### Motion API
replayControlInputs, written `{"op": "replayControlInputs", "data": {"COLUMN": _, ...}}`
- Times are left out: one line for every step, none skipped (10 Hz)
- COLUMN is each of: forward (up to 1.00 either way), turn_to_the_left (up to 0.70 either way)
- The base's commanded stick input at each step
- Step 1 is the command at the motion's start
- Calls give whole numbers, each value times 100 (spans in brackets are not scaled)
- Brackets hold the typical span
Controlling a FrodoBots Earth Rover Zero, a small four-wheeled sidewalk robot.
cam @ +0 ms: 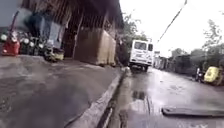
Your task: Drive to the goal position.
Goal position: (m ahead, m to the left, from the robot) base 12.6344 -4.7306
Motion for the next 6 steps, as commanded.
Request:
{"op": "replayControlInputs", "data": {"forward": 100, "turn_to_the_left": -27}}
{"op": "replayControlInputs", "data": {"forward": 100, "turn_to_the_left": -27}}
{"op": "replayControlInputs", "data": {"forward": 100, "turn_to_the_left": -27}}
{"op": "replayControlInputs", "data": {"forward": 100, "turn_to_the_left": -27}}
{"op": "replayControlInputs", "data": {"forward": 100, "turn_to_the_left": -27}}
{"op": "replayControlInputs", "data": {"forward": 100, "turn_to_the_left": -27}}
